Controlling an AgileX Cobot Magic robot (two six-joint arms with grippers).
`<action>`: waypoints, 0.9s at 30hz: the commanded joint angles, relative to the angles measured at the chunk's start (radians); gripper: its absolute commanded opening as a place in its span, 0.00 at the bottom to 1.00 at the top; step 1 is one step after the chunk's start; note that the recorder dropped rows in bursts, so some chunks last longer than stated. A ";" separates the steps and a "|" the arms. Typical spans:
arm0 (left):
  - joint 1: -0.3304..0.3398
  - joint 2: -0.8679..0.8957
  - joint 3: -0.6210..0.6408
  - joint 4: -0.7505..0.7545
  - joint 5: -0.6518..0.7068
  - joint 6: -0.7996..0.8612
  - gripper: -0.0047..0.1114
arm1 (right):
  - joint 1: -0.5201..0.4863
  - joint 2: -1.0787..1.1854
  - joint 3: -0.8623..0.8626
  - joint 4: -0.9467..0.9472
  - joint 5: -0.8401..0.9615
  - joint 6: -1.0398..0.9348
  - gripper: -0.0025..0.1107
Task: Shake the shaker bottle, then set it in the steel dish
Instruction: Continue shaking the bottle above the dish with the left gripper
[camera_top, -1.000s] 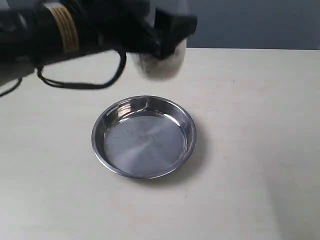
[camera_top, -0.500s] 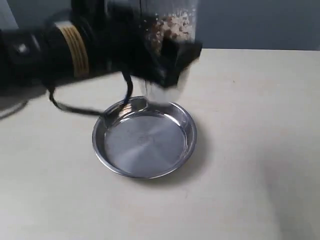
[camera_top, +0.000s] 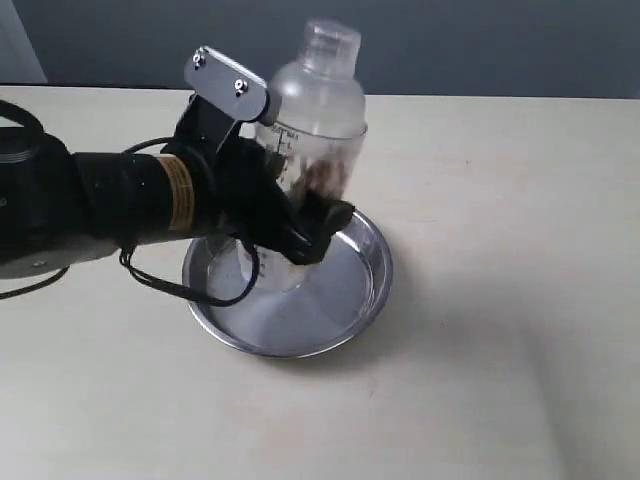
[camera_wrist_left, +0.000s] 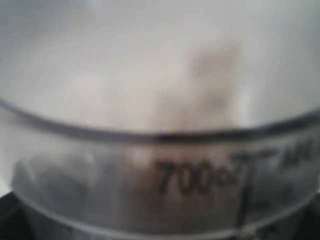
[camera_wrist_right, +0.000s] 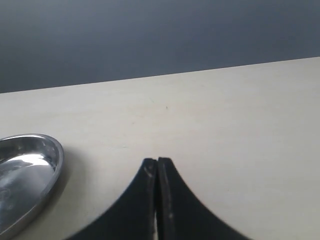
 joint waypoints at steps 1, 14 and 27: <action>0.009 -0.177 -0.154 -0.011 -0.099 0.028 0.04 | 0.002 0.004 0.001 -0.001 -0.010 -0.004 0.01; -0.003 -0.147 0.010 -0.069 -0.183 0.016 0.04 | 0.002 0.004 0.001 -0.001 -0.010 -0.004 0.01; 0.005 -0.186 -0.105 -0.066 0.073 0.049 0.04 | 0.002 0.004 0.001 -0.001 -0.013 -0.004 0.01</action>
